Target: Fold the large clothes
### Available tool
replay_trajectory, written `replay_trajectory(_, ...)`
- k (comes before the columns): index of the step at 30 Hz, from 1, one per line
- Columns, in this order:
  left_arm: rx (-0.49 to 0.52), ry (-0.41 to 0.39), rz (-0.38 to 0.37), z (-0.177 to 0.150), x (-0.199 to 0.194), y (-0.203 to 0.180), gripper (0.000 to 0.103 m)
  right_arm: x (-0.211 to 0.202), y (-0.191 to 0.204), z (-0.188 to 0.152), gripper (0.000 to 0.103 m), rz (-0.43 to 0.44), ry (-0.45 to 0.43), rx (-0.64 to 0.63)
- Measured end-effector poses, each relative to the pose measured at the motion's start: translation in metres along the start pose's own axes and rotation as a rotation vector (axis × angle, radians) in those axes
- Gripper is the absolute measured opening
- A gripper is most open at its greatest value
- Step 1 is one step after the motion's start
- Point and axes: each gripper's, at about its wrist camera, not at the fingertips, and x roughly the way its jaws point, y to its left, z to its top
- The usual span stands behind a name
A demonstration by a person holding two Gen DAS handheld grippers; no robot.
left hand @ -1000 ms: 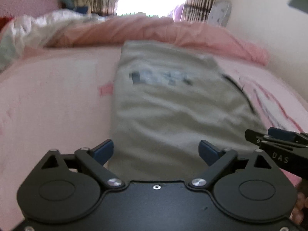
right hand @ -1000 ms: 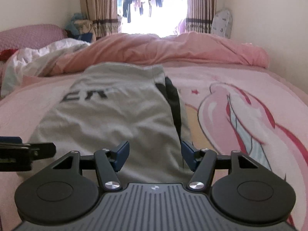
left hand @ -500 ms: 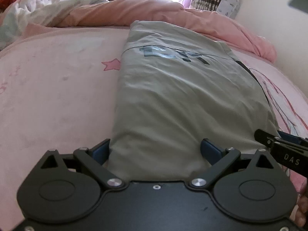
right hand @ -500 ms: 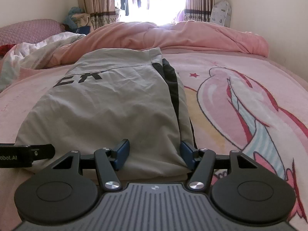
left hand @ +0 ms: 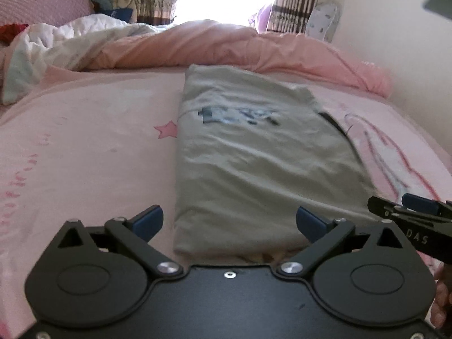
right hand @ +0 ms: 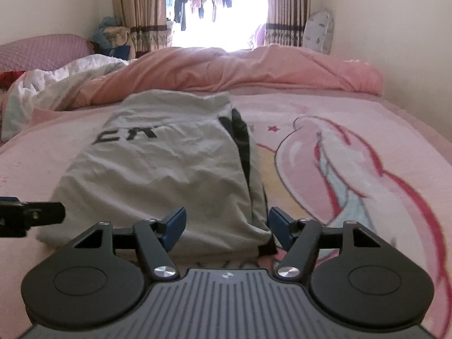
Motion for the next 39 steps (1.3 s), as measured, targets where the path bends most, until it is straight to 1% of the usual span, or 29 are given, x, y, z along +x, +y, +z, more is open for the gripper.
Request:
replay_trajectory(4,-0.015,-0.019,0.025,-0.008,-0.045,-0.004,0.103,-0.044,-0.003,-0.002,0.087,-0.022,-0.003,0.010)
replay_trajectory(8,-0.011,-0.011,0.049,-0.026,-0.085,-0.008,0.103,-0.087,-0.004,-0.013,0.089,-0.030,-0.006,-0.001)
replay_trajectory(10,-0.002,-0.008,0.077,-0.038,-0.104,-0.009,0.103,-0.106,-0.004,-0.021,0.089,-0.037,-0.014,-0.012)
replay_trajectory(12,-0.002,-0.003,0.095,-0.050,-0.119,-0.010,0.103,-0.122,-0.005,-0.029,0.089,-0.043,-0.018,-0.011)
replay_trajectory(16,-0.025,0.003,0.097,-0.065,-0.139,-0.006,0.103,-0.139,-0.004,-0.040,0.089,-0.035,-0.005,0.004)
replay_trajectory(20,-0.018,0.011,0.101,-0.072,-0.148,-0.006,0.103,-0.143,0.002,-0.046,0.089,-0.041,0.004,-0.012)
replay_trajectory(24,-0.006,0.014,0.098,-0.074,-0.149,-0.010,0.103,-0.142,0.003,-0.047,0.089,-0.025,0.018,-0.006)
replay_trajectory(32,0.004,0.033,0.097,-0.074,-0.148,-0.007,0.103,-0.142,0.004,-0.050,0.089,-0.026,0.019,-0.004)
replay_trajectory(39,0.009,0.042,0.098,-0.074,-0.145,-0.008,0.103,-0.139,0.003,-0.054,0.089,-0.022,0.038,0.003)
